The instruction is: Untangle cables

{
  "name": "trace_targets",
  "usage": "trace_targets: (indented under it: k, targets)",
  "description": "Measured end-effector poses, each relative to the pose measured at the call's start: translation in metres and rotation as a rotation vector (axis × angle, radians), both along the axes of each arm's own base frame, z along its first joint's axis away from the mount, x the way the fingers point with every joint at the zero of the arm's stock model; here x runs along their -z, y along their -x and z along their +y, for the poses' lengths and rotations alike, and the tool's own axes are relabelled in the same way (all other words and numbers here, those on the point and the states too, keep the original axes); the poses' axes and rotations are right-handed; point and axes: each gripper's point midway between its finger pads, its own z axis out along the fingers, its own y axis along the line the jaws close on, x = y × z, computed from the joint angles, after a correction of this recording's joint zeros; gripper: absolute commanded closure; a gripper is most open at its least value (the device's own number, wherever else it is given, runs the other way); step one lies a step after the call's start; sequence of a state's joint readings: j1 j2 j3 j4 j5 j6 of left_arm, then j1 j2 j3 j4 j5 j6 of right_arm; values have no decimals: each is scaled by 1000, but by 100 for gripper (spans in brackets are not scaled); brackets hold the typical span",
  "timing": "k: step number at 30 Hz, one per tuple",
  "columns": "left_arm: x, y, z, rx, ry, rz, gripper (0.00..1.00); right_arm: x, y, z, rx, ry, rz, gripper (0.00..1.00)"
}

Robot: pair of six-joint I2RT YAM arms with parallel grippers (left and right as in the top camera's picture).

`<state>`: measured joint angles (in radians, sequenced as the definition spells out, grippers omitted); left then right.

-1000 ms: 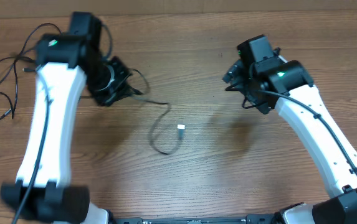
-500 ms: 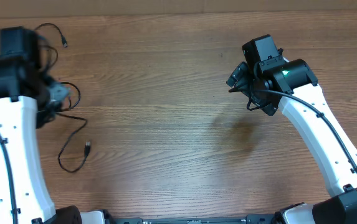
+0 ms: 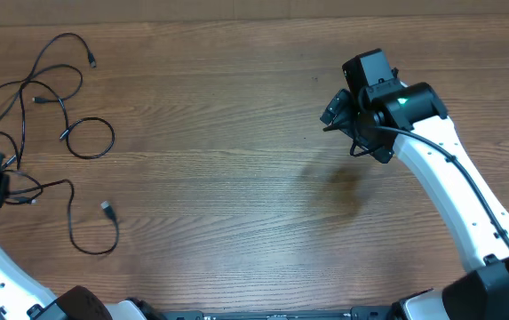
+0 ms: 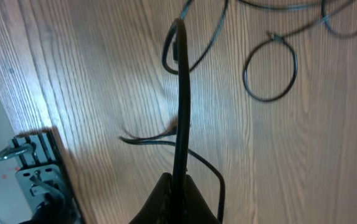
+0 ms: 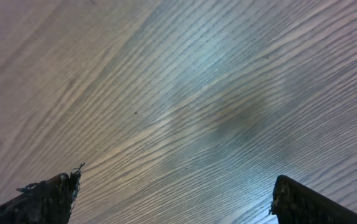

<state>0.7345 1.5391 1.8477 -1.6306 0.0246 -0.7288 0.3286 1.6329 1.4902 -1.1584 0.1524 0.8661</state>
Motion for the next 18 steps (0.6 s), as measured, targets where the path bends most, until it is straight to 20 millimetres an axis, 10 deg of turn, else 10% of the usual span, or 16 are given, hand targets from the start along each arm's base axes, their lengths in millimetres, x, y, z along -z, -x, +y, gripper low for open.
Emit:
trace_targets:
  k: [10, 18]
  targets:
    - [-6, -12, 40, -71, -75, -105, 96, 22, -6, 8, -31, -9, 52, 0]
    - [33, -33, 43, -79, 92, -76, 96, 22, -5, 10, -52, -13, 56, 0]
